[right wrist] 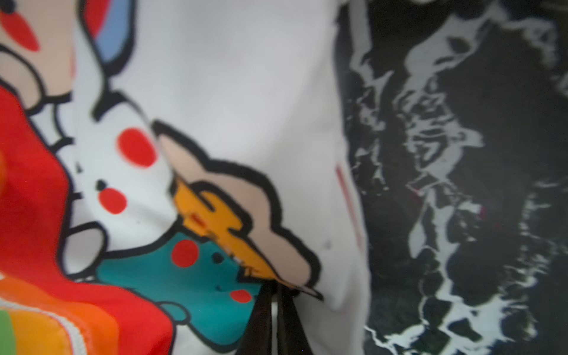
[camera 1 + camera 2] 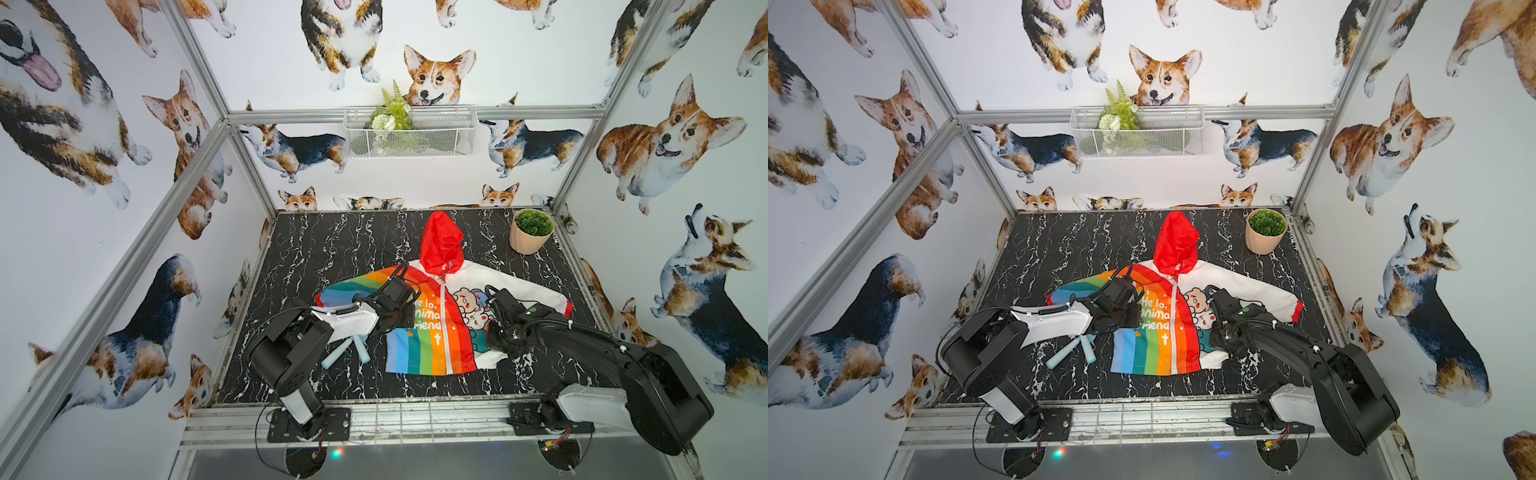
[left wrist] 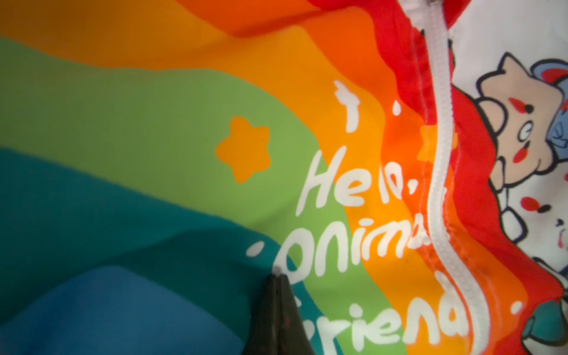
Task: Unzip the jacket
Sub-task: Flatten out the jacket at the center of the board.
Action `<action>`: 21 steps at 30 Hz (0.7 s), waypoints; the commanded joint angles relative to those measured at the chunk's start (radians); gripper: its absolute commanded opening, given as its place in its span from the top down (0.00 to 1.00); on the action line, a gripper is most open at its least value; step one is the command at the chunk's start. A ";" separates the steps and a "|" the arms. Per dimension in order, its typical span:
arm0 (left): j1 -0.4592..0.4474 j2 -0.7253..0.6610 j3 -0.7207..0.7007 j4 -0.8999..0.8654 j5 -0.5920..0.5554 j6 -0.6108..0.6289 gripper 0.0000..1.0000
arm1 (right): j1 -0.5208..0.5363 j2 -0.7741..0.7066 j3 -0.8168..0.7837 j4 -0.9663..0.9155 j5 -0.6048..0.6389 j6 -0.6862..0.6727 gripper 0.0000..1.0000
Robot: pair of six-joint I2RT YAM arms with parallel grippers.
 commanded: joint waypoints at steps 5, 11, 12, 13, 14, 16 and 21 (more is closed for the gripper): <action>0.034 -0.002 -0.042 -0.177 -0.066 -0.022 1.00 | -0.003 -0.042 0.014 -0.167 0.189 0.104 0.94; 0.027 -0.090 -0.066 -0.078 0.057 -0.010 0.93 | -0.003 -0.298 -0.012 -0.073 0.055 0.042 0.98; 0.024 -0.105 -0.063 -0.080 0.061 -0.008 0.92 | -0.001 -0.330 -0.020 -0.072 0.027 0.060 0.96; 0.024 -0.118 -0.058 -0.082 0.063 -0.006 0.91 | 0.000 -0.346 -0.021 -0.089 0.008 0.081 0.92; 0.024 -0.131 -0.056 -0.086 0.063 -0.005 0.90 | 0.001 -0.348 -0.016 -0.124 0.003 0.103 0.86; 0.024 -0.153 -0.052 -0.091 0.058 -0.001 0.90 | 0.014 -0.333 0.004 -0.223 0.017 0.121 0.70; 0.005 -0.185 -0.045 -0.058 0.078 0.026 0.90 | 0.035 -0.349 -0.021 -0.217 -0.016 0.119 0.39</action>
